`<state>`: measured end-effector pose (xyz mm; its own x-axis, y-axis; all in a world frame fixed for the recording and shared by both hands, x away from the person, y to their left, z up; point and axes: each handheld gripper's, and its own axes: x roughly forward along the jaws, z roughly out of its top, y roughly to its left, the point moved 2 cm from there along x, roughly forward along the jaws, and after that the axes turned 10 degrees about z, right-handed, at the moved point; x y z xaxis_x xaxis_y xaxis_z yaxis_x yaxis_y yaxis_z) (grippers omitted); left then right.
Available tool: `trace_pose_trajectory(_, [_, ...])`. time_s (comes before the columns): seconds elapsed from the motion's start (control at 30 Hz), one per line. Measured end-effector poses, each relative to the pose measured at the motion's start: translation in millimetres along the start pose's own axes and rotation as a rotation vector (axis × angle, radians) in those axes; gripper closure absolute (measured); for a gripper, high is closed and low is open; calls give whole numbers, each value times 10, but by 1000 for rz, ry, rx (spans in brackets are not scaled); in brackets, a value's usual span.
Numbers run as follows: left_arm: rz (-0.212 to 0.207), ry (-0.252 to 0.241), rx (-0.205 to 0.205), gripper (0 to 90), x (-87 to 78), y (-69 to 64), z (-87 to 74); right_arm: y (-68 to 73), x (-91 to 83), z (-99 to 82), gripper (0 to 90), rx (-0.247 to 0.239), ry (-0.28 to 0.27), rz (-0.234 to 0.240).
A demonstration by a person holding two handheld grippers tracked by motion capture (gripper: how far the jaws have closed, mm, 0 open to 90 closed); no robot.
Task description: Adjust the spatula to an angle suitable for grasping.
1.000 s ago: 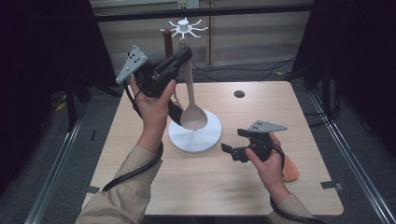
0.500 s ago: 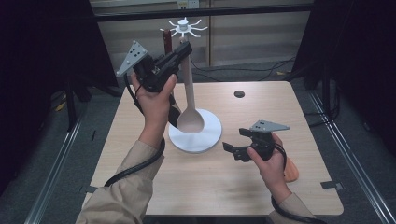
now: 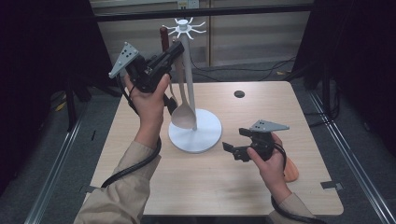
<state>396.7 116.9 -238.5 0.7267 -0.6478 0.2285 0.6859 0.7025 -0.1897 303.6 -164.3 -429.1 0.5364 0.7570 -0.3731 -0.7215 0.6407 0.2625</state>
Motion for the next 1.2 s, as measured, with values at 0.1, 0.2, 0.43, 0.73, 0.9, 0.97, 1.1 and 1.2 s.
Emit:
trace_pose_trajectory(0.1, [6,-5,-6,900,-12,23,6,-1,0,-2,109,1,0,0])
trace_pose_trajectory(0.2, [7,-3,-4,900,-18,31,11,1,0,-1,109,2,1,0])
trace_pose_trajectory(0.43, [9,-9,-7,900,-25,39,9,-1,0,0,109,0,-1,1])
trace_pose_trajectory(0.73, [14,-12,-16,900,-38,60,9,-1,-2,2,109,-1,-1,1])
trace_pose_trajectory(0.9, [16,-11,-20,900,-43,78,14,-7,-8,5,109,1,-3,-1])
trace_pose_trajectory(0.97, [19,-10,-24,900,-46,83,19,-8,-12,5,109,5,-3,-3])
trace_pose_trajectory(1.1, [21,-12,-25,900,-57,100,22,-12,-13,5,109,3,-2,-4])
trace_pose_trajectory(1.2, [22,-11,-24,900,-57,105,22,-8,-12,6,109,7,-2,-2])
